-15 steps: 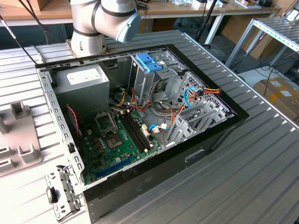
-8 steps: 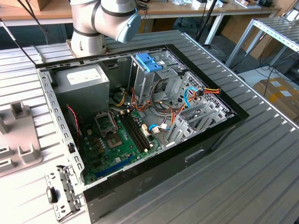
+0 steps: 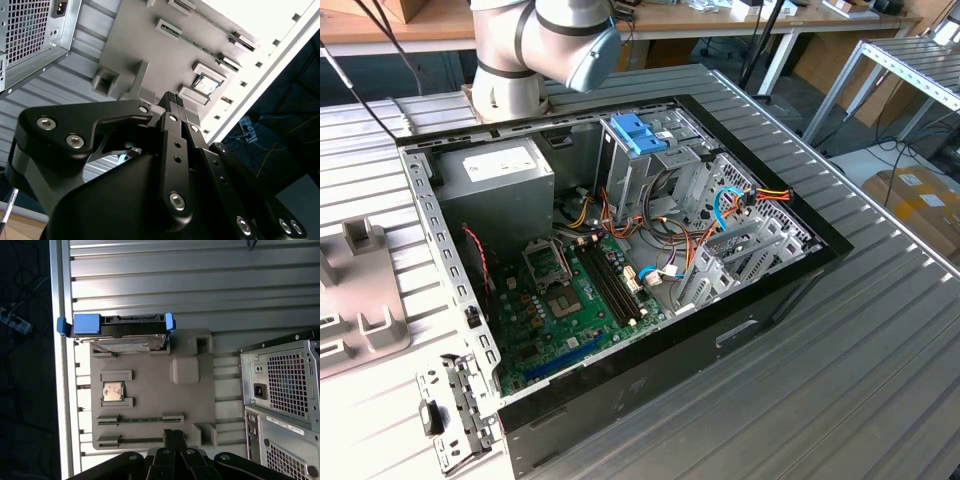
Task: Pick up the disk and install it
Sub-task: 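Reach for the disk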
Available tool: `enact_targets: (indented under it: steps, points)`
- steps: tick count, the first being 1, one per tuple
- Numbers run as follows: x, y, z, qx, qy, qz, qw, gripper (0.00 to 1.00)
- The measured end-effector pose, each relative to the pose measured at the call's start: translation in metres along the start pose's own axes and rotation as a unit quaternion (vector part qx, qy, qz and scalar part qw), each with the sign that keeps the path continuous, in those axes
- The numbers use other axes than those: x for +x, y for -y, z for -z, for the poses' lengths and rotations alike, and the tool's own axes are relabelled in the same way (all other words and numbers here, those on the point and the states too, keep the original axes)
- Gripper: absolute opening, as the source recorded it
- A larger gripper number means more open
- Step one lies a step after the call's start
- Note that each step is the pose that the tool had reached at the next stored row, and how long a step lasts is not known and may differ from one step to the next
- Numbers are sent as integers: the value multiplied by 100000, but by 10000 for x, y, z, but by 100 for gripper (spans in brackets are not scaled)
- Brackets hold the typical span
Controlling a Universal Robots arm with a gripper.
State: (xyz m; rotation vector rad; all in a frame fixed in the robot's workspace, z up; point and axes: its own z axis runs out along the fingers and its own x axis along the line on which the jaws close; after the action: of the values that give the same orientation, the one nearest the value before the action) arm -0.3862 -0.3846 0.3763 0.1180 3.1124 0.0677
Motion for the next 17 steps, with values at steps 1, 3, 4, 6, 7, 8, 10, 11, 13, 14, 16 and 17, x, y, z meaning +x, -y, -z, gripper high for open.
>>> enact_targets:
  steps: [1,3,4,6,7,8,10,11,13,14,16,17]
  points:
    - [3,-12,-3,4,-4,0,100000,11]
    - [7,-29,-8,5,-4,1,100000,11]
    - [10,-36,-11,3,-2,1,100000,11]
    - [14,-50,-16,3,-2,0,100000,11]
    - [16,-57,-18,3,-3,3,100000,11]
    - [18,-64,-20,-1,-1,2,100000,11]
    - [24,-79,-25,2,-4,0,100000,11]
    - [27,-88,-29,3,-4,-1,100000,11]
    - [37,-107,-37,-2,4,-1,100000,11]
    - [40,-113,-39,1,1,0,100000,11]
    - [49,-126,-44,2,-1,-2,100000,11]
    - [53,-132,-47,-1,1,-3,100000,11]
